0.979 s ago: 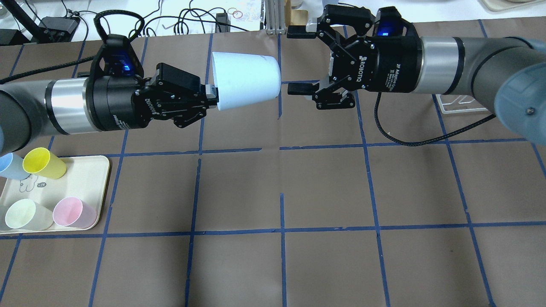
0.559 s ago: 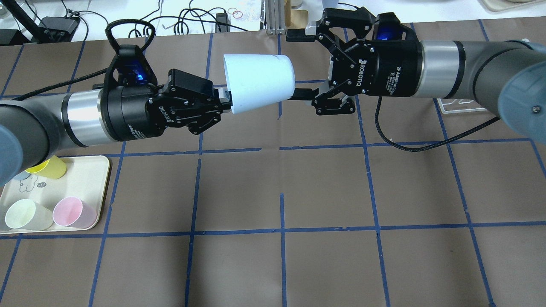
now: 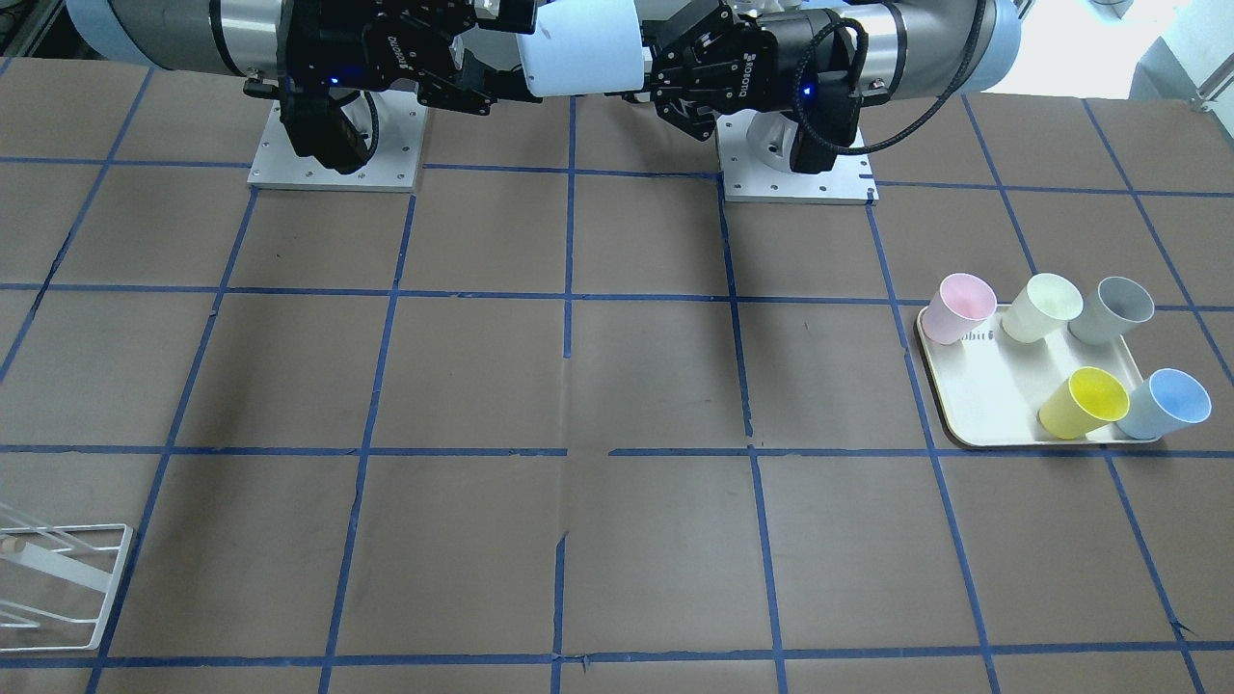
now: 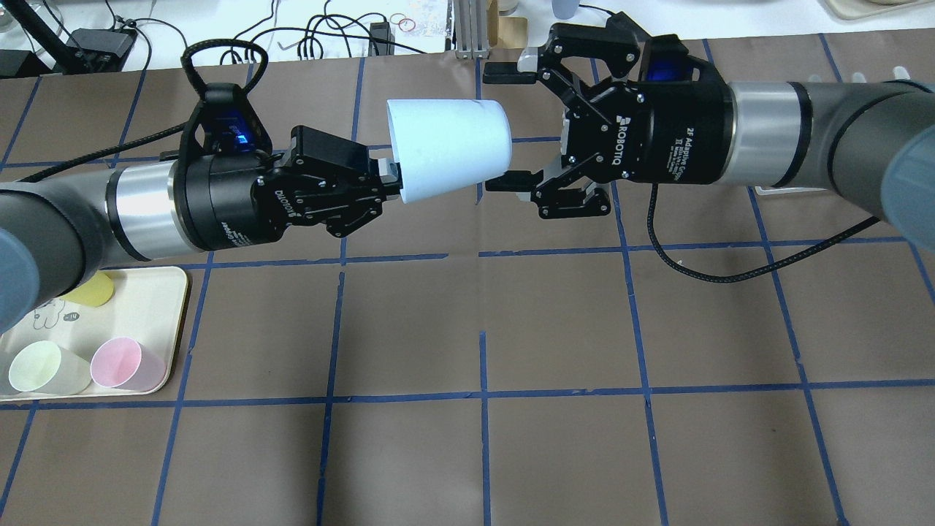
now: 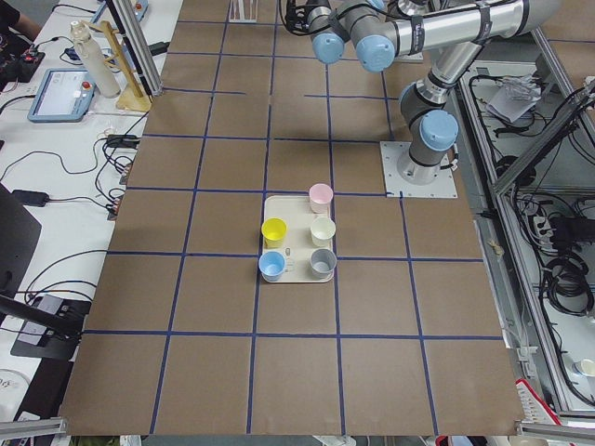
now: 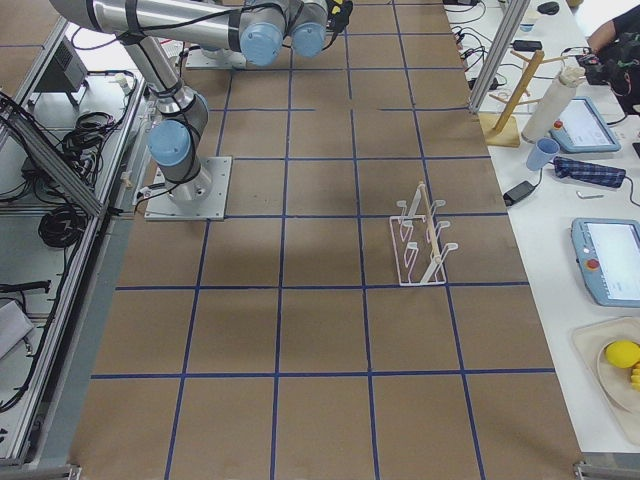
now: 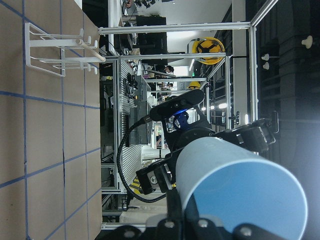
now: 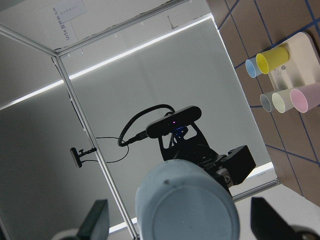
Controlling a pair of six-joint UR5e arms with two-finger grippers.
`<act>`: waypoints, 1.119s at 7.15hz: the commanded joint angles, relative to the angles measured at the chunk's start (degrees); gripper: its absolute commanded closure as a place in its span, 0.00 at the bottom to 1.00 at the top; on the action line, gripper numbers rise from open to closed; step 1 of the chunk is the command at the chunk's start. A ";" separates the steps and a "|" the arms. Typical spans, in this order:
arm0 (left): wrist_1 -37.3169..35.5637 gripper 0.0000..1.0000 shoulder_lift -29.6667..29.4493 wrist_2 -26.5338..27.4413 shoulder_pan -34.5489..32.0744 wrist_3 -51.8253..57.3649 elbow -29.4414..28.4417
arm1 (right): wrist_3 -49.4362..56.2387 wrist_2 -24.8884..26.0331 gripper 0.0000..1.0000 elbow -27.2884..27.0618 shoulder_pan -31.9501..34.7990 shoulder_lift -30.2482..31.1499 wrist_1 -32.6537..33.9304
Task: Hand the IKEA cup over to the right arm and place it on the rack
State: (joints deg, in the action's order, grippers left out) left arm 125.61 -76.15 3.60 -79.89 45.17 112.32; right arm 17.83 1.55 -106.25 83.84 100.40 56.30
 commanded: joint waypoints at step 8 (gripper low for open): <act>-0.02 0.06 0.21 0.00 -0.44 -0.09 -0.08 | -0.16 0.65 0.92 0.69 -0.79 -0.64 -0.05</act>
State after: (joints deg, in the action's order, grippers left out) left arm 125.60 -76.06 3.61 -80.12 45.10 112.33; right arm 17.67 2.11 -105.70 83.43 99.93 56.18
